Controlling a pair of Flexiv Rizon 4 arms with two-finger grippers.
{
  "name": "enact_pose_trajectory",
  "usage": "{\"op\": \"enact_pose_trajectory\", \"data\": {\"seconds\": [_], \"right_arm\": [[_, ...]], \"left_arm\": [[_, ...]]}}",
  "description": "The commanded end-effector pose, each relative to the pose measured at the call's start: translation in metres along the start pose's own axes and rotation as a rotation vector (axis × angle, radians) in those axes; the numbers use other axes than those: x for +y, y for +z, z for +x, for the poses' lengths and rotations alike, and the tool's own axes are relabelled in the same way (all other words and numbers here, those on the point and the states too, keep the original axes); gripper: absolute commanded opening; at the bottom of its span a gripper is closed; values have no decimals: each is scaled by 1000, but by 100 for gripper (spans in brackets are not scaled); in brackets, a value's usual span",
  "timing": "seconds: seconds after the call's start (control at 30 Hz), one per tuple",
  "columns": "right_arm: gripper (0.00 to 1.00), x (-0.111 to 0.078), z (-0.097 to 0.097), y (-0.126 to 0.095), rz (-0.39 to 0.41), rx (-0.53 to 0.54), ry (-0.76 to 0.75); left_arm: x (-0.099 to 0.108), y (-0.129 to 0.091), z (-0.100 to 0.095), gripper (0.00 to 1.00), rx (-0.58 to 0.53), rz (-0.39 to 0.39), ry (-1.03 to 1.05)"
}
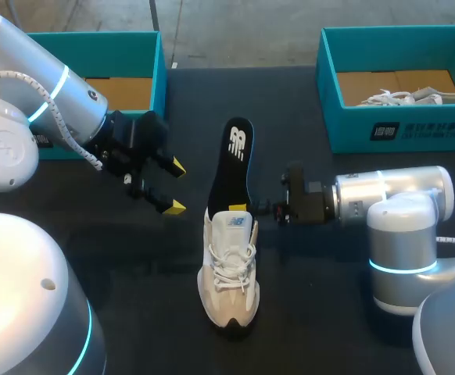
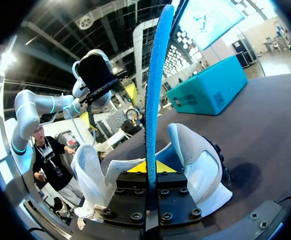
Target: Take the shoe out of the shoebox, open the shoe tongue, remove and reinsert the insole, then place the shoe into the shoebox
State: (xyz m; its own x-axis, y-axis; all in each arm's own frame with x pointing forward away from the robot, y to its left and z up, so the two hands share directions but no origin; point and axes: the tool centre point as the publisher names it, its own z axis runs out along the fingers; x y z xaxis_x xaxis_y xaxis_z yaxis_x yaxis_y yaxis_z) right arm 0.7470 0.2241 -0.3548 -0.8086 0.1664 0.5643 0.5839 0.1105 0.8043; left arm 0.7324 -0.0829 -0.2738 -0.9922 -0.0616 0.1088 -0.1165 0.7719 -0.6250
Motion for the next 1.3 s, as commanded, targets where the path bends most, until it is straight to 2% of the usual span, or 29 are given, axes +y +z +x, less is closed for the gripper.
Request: {"op": "enact_pose_trajectory", "data": {"seconds": [0.03, 0.27, 0.3, 0.33, 0.37, 0.47, 0.7, 0.83, 0.93, 1.3], "right_arm": [[0, -7, 1, 5, 32, -8, 9], [0, -8, 1, 9, 41, -6, 18], [22, -7, 2, 9, 39, -8, 14], [38, -5, 3, 9, 35, -13, 7], [47, -3, 3, 9, 33, -13, 5], [56, -1, 3, 9, 29, -14, 1], [51, 9, 8, 6, 20, -19, -18], [52, 13, 10, 4, 13, -22, -29], [48, 15, 12, 4, 13, -23, -37], [47, 34, 9, 9, 33, -5, -73]], "left_arm": [[0, 0, 0, 100, -1, -3, 0], [0, 0, 0, 100, -1, -3, 0], [0, 0, 0, 100, -1, -3, 0], [0, 0, 0, 100, -1, -3, 0], [0, 0, 0, 100, -1, -3, 0], [0, 0, 0, 100, -1, -3, 0], [0, 0, 0, 100, -1, -3, 0], [0, 0, 0, 100, -1, -3, 0], [0, 0, 0, 100, -1, -3, 0], [0, 0, 0, 100, -1, -3, 0]]}}
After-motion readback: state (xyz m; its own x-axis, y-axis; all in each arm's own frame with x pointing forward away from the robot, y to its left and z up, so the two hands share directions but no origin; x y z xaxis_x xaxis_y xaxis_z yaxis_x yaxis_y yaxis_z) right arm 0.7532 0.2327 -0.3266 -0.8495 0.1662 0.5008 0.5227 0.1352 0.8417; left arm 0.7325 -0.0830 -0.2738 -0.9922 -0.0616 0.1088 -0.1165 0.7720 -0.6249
